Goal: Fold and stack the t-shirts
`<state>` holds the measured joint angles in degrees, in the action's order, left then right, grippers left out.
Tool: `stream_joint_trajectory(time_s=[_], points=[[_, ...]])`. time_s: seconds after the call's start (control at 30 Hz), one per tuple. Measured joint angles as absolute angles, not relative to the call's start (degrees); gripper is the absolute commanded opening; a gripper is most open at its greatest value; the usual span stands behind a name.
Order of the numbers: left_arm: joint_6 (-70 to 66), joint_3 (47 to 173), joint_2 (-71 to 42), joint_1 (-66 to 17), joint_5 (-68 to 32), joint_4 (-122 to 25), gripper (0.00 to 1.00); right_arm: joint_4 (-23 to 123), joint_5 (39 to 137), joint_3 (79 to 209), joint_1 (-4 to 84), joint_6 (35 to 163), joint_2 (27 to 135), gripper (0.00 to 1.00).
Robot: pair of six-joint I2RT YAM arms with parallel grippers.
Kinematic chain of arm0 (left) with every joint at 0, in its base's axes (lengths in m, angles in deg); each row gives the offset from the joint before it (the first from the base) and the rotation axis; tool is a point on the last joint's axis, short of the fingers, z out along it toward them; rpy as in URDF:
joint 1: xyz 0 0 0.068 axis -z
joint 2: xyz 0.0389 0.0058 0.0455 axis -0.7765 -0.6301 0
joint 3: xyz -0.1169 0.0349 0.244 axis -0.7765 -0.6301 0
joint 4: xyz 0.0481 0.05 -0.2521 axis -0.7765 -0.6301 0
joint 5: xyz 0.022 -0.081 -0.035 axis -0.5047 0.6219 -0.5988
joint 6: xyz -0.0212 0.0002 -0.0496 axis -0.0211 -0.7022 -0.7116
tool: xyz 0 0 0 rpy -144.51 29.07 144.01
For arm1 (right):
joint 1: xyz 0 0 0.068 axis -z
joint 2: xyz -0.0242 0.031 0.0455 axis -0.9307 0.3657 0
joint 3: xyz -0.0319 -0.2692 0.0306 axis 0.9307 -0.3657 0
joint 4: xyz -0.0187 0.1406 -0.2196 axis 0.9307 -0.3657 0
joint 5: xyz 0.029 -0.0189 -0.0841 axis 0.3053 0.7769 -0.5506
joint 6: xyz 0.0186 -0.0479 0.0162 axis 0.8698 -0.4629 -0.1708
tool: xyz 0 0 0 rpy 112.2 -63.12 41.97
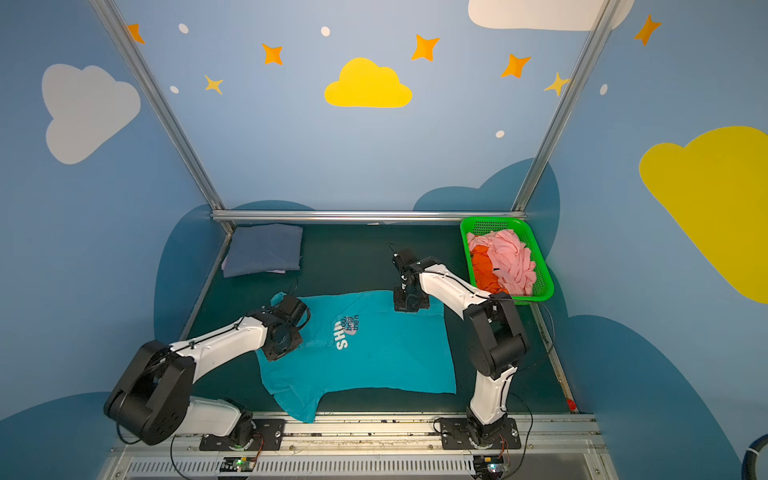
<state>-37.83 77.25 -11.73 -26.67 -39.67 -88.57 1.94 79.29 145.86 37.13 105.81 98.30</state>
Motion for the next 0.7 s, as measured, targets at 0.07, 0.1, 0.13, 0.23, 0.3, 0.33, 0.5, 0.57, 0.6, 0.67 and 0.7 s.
stream_joint_trajectory(time_s=[0.07, 0.1, 0.13, 0.23, 0.3, 0.33, 0.5, 0.57, 0.6, 0.67, 0.7], points=[[-37.76, 77.25, -8.86, -26.71, -40.18, -90.82, 0.17, 1.90, 79.29, 146.25, 37.08, 105.81, 98.59, 0.00], [-37.78, 77.25, -7.46, -26.76, -40.37, -91.74, 0.16, 1.88, 79.32, 146.38, 37.04, 105.81, 98.67, 0.00], [-37.78, 77.25, -6.26, -26.78, -40.46, -92.49, 0.14, 1.88, 79.32, 146.47, 36.97, 105.81, 98.76, 0.00], [-37.91, 77.20, -3.36, -26.82, -40.46, -94.15, 0.12, 1.88, 79.34, 146.49, 36.76, 105.81, 98.96, 0.00], [-38.29, 76.61, -2.09, -26.82, -40.44, -94.34, 0.13, 1.88, 79.34, 146.49, 36.60, 105.83, 99.18, 0.00], [-38.66, 76.00, -1.65, -26.82, -40.44, -94.34, 0.18, 1.88, 79.34, 146.49, 36.54, 105.81, 99.31, 0.00], [-39.71, 72.72, -2.11, -26.84, -39.61, -93.58, 0.54, 1.90, 79.38, 146.49, 36.45, 105.79, 99.70, 0.00], [-39.77, 72.44, -3.46, -26.84, -39.17, -92.53, 0.54, 1.88, 79.40, 146.49, 36.45, 105.79, 99.85, 0.00], [-39.77, 72.44, -4.34, -26.84, -38.95, -91.83, 0.54, 1.88, 79.42, 146.49, 36.45, 105.79, 99.92, 0.00], [-39.77, 72.46, -6.44, -26.84, -38.52, -90.32, 0.52, 1.90, 79.49, 146.49, 36.45, 105.79, 99.98, 0.00], [-39.75, 72.48, -7.36, -26.84, -38.45, -89.78, 0.51, 1.90, 79.51, 146.49, 36.45, 105.79, 99.98, 0.00]])
